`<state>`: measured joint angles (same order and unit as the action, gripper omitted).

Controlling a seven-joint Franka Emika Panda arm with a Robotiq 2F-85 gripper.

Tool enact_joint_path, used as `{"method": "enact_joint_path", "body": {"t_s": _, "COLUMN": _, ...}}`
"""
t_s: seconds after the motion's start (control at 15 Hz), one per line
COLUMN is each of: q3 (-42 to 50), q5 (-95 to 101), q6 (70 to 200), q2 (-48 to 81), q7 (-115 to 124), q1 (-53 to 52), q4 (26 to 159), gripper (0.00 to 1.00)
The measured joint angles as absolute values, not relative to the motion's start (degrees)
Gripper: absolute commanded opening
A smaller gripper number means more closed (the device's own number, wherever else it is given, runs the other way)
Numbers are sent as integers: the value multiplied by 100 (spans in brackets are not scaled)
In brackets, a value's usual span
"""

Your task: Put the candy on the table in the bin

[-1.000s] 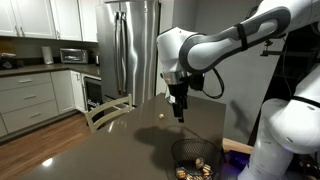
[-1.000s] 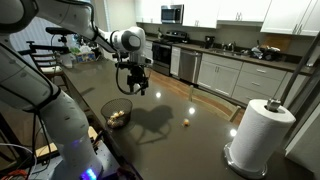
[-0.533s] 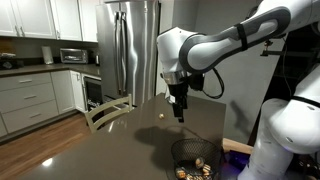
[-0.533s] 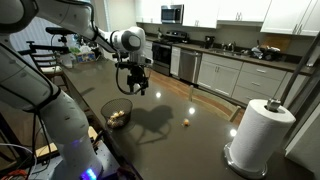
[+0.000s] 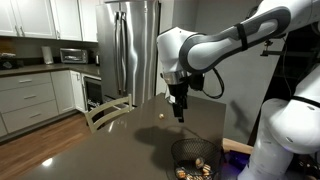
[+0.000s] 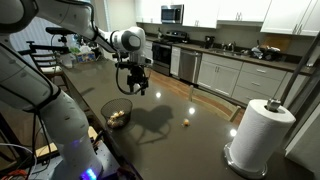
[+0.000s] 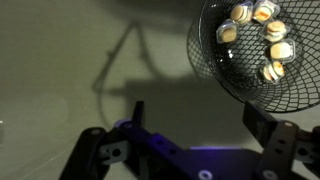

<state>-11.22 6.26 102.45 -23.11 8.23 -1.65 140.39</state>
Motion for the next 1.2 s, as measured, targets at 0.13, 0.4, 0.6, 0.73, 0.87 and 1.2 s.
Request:
{"method": "enact_joint_path", "body": {"t_s": 0.13, "q3": -1084, "q5": 626, "q6": 10245, "q2": -2311, "q7": 823, "q1": -184, "q4": 14039, "gripper": 100}}
{"method": "enact_joint_path", "body": {"t_s": 0.4, "q3": -752, "q5": 894, "q6": 10245, "q2": -2361, "q7": 823, "q1": -124, "q4": 14037, "gripper": 100}}
{"method": "enact_joint_path", "body": {"t_s": 0.6, "q3": -413, "q5": 1289, "q6": 10292, "q2": -2464, "q7": 813, "q1": 50, "q4": 14021, "gripper": 100}}
{"method": "enact_joint_path", "body": {"t_s": 0.73, "q3": -181, "q5": 1541, "q6": 10475, "q2": -2550, "q7": 783, "q1": 185, "q4": 14000, "gripper": 100}}
{"method": "enact_joint_path", "body": {"t_s": 0.87, "q3": 31, "q5": 1694, "q6": 10769, "q2": -2616, "q7": 712, "q1": 307, "q4": 13962, "gripper": 100}}
{"method": "enact_joint_path", "body": {"t_s": 1.2, "q3": 421, "q5": 1712, "q6": 11647, "q2": -2573, "q7": 512, "q1": 422, "q4": 13831, "gripper": 100}}
